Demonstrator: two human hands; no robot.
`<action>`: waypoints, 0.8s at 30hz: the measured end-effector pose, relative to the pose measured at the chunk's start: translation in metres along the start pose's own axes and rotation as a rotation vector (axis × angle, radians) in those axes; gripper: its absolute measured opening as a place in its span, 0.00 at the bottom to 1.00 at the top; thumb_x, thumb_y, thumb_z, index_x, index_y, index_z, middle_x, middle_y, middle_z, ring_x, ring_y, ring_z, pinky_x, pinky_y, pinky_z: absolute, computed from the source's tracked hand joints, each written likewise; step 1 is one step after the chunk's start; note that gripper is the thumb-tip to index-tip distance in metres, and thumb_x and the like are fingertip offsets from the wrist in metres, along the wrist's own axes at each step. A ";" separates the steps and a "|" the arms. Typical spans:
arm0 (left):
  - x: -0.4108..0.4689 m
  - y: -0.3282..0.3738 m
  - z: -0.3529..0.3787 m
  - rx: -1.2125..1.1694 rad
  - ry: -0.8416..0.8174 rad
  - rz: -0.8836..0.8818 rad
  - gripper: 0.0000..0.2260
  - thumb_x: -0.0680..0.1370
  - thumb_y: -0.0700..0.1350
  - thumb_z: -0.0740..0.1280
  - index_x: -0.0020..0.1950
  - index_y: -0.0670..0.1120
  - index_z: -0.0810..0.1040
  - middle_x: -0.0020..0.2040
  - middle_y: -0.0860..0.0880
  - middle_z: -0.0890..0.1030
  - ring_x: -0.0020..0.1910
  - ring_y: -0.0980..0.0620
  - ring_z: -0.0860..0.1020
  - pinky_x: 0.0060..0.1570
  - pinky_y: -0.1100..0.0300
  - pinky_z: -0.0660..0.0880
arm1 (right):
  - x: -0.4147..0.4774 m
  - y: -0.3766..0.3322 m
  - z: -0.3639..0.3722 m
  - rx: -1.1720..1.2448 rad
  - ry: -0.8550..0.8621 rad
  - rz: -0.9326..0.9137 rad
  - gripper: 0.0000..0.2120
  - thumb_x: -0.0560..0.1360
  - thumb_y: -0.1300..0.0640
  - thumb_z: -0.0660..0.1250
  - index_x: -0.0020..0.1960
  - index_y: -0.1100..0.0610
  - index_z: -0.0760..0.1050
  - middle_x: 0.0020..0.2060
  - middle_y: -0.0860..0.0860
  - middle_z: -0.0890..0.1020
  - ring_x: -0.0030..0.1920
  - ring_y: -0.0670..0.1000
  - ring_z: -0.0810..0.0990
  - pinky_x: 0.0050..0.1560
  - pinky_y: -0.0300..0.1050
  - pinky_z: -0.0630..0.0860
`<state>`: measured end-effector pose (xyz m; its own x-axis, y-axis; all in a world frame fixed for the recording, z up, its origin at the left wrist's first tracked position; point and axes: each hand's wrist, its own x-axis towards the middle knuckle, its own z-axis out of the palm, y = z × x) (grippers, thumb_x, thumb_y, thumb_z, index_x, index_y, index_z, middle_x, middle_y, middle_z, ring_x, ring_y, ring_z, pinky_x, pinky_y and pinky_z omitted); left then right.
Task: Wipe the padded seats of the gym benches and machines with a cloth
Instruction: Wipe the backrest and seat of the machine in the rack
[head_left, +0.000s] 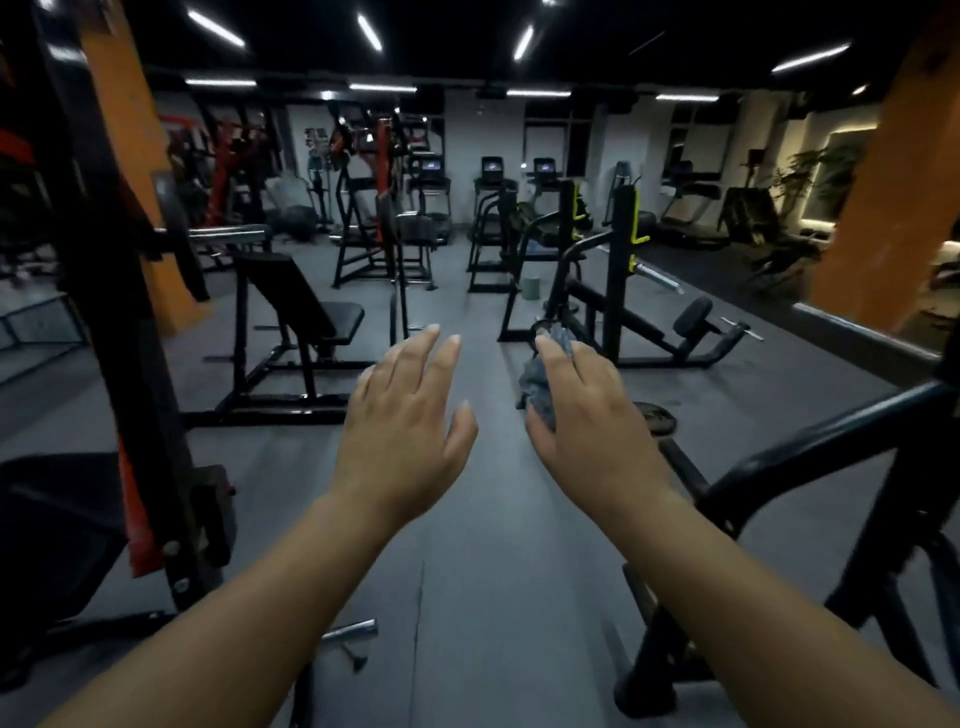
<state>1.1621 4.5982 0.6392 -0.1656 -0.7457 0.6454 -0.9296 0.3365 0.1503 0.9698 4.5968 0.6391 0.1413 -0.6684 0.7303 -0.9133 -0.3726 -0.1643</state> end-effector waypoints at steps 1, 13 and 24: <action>0.017 -0.011 0.016 0.009 0.001 -0.012 0.29 0.78 0.56 0.54 0.78 0.49 0.61 0.78 0.48 0.62 0.76 0.47 0.60 0.73 0.46 0.58 | 0.017 0.009 0.020 0.009 -0.006 -0.008 0.32 0.74 0.56 0.72 0.75 0.61 0.66 0.63 0.59 0.75 0.64 0.61 0.73 0.60 0.56 0.78; 0.262 -0.166 0.208 0.096 -0.006 -0.099 0.28 0.78 0.55 0.54 0.77 0.48 0.62 0.77 0.47 0.63 0.75 0.46 0.61 0.72 0.45 0.60 | 0.255 0.109 0.270 0.046 -0.066 -0.073 0.32 0.74 0.54 0.72 0.74 0.60 0.66 0.64 0.59 0.74 0.64 0.60 0.73 0.63 0.54 0.74; 0.480 -0.324 0.375 0.256 0.018 -0.253 0.30 0.78 0.58 0.49 0.79 0.49 0.60 0.79 0.49 0.60 0.77 0.50 0.57 0.73 0.47 0.58 | 0.494 0.186 0.533 0.214 -0.069 -0.252 0.33 0.73 0.53 0.74 0.74 0.58 0.66 0.62 0.56 0.75 0.60 0.57 0.75 0.52 0.50 0.78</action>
<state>1.2604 3.9153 0.6199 0.0839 -0.7758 0.6254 -0.9931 -0.0136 0.1163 1.0729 3.8541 0.6155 0.3846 -0.5773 0.7203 -0.7468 -0.6532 -0.1248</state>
